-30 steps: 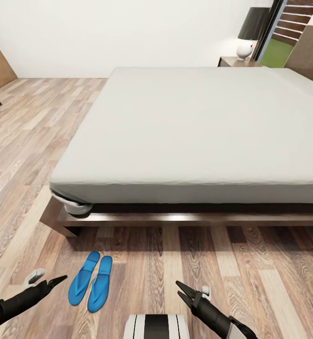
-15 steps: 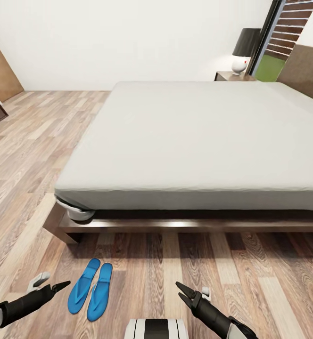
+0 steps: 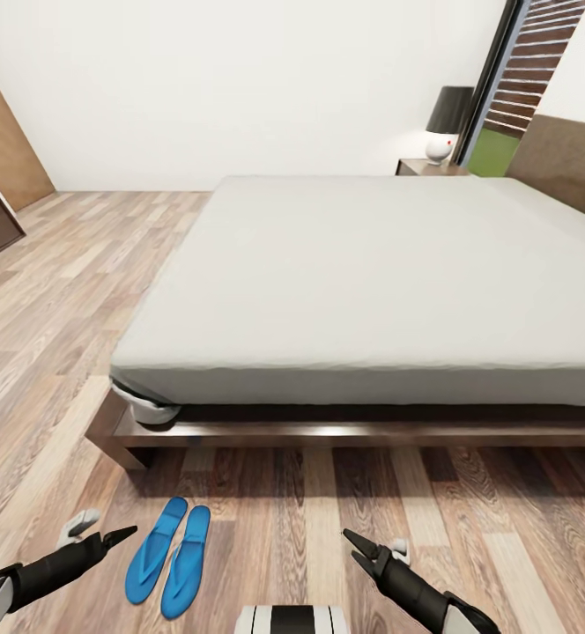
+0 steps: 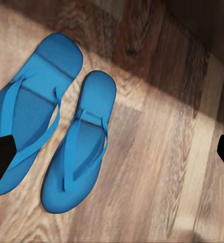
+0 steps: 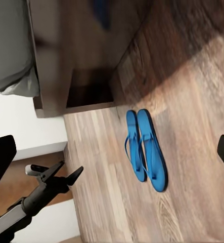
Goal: In the bedroom, move the book from the bed onto either nightstand, and place the two sandals side by side next to the bed.
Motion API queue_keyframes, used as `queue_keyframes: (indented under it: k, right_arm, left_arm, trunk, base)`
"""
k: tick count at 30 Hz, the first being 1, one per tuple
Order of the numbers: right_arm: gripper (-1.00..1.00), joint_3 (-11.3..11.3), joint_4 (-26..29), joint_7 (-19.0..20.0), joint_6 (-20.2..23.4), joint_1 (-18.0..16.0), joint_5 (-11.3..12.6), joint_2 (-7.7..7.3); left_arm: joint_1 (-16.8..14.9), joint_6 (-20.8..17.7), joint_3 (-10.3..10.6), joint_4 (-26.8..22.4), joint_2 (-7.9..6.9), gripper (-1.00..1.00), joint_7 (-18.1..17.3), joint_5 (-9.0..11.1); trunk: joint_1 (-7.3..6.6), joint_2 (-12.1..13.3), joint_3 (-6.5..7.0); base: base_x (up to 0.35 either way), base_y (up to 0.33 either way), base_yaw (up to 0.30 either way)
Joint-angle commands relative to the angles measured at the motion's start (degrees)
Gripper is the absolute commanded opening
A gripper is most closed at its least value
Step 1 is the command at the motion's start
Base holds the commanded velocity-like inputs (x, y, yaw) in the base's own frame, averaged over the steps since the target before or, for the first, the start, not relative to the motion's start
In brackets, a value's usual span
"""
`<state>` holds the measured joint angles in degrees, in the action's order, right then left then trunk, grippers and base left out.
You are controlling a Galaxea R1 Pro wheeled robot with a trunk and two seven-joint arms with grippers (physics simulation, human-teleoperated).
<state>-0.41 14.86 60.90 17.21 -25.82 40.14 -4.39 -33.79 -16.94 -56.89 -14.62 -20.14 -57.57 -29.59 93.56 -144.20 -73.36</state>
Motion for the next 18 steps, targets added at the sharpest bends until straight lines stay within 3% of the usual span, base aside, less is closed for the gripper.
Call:
queue_keyframes:
  k: [1, 7, 11, 13, 18]
  right_arm:
    - [1.0, -0.01, -0.01, 0.07, 0.58, -0.01, 0.26, -0.4]
    - [1.0, -0.05, -1.91, -0.12, 0.52, -0.03, 0.28, -2.95]
    - [1.0, -0.09, -5.29, -0.16, 0.48, -0.06, 0.38, -3.89]
    - [1.0, -0.1, -7.7, -0.21, 0.47, -0.06, 0.42, -4.37]
    - [1.0, -0.16, -10.73, -0.19, 0.42, -0.07, 0.45, -4.94]
  left_arm:
    - [-0.05, -0.48, -0.48, -0.06, 0.02, 1.0, -0.31, -0.39]
    - [-0.03, 0.62, -0.49, -0.13, -0.14, 1.0, -0.4, -1.63]
    - [-0.04, 1.01, -0.5, -0.14, -0.31, 1.0, -0.34, -4.72]
    - [-0.05, 1.18, -0.5, -0.15, -0.35, 1.0, -0.24, -7.46]
    - [-0.05, 1.4, -0.5, -0.15, -0.35, 1.0, -0.19, -10.3]
  trunk:
    - [-0.03, 0.0, 0.19]
    - [-0.19, 0.08, 1.52]
    - [-0.29, 0.13, 2.4]
    - [-0.34, 0.16, 2.85]
    - [-0.47, 0.23, 3.95]
  base:
    - [0.0, 0.0, 0.0]
    - [0.0, 0.0, 0.0]
    - [0.0, 0.0, 0.0]
    - [0.0, 0.0, 0.0]
    - [0.0, 0.0, 0.0]
